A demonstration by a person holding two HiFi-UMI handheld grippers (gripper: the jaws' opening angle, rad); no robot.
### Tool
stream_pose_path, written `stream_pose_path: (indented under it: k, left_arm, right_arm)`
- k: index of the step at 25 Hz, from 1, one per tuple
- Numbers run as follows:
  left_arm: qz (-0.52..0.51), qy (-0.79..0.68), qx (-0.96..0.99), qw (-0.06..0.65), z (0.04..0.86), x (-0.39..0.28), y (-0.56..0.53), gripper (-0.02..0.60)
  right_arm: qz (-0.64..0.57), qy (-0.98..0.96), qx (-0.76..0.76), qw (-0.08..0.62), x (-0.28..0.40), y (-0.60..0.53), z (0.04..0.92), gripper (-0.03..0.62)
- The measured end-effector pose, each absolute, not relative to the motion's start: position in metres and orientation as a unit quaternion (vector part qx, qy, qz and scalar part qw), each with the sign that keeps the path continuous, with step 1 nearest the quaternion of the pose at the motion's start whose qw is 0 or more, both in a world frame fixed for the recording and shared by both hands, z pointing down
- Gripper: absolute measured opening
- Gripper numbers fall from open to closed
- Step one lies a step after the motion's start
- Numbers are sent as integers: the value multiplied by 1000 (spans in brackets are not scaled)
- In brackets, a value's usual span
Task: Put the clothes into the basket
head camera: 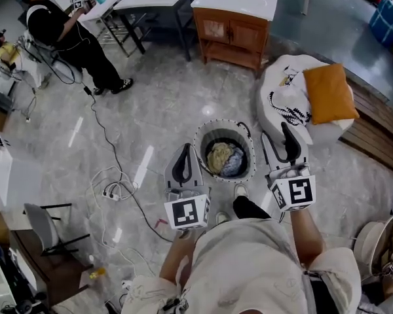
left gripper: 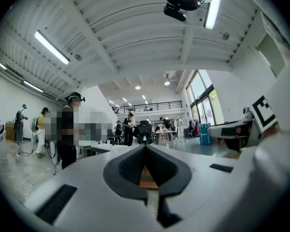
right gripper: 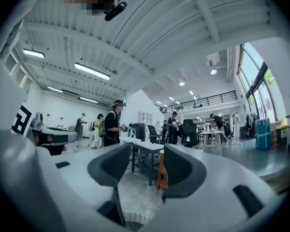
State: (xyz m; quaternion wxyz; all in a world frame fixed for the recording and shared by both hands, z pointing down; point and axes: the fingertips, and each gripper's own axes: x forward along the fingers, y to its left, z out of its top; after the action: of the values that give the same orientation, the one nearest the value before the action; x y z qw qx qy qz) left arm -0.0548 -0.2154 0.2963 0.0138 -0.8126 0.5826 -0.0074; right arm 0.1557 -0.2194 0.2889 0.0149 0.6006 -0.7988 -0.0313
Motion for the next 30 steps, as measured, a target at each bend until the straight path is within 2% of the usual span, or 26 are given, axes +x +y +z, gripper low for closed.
stream_pose_path:
  k: [10,13,17,19,30]
  left_arm:
    - [12,586,-810,28,276,-53,-212,2]
    - [15,586,-809,30,275,-52,-215,2]
    - [26,585,-810,27,274,-49,-220,2]
    - [23,582,-812,30,271,-46,-222,2]
    - [22,574,-817,37,268,-44,-232,2]
  right_arm:
    - [-56,-786,615,-8,169,-214,261,184]
    - [-59,-787,614,-11,167,-215,258,130]
    - [-66,-785,616,-21,166,-217,252,12]
    - [-70,-781,620,-21,167,-220,250,-11]
    - [-60,-772,633,-5,170,-228,254,-12]
